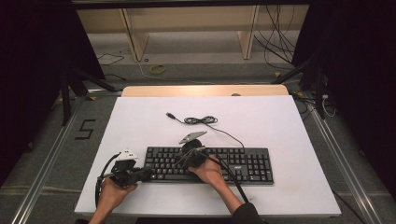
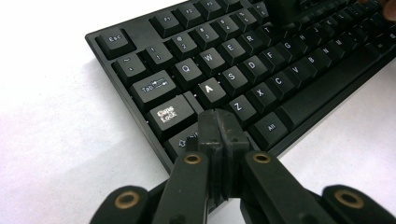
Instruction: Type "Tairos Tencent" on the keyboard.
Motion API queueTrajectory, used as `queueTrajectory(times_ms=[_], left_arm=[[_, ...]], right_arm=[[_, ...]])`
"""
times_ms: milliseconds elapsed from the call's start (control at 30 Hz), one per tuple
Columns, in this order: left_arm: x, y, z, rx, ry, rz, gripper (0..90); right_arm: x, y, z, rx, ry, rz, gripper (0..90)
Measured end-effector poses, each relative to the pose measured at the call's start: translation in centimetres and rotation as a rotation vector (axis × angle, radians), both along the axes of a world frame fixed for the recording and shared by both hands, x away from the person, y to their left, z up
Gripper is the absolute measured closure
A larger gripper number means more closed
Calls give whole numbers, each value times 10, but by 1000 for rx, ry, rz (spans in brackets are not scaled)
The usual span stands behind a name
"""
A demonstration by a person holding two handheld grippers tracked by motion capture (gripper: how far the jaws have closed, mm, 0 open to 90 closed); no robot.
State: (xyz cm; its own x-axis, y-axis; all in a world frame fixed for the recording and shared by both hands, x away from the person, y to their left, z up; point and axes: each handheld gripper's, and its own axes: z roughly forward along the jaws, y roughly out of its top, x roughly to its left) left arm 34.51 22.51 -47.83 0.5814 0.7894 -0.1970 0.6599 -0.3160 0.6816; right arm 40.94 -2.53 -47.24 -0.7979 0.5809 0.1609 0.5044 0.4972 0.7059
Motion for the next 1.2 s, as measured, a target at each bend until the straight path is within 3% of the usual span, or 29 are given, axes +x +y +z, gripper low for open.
queueTrajectory(times_ms=[733, 1200], left_arm=[[4, 0, -1, 6, 8, 10, 890], [5, 2, -2, -11, 14, 9, 889]], right_arm=[[3, 1, -5, -8, 6, -8, 900], [2, 2, -6, -16, 18, -9, 900]])
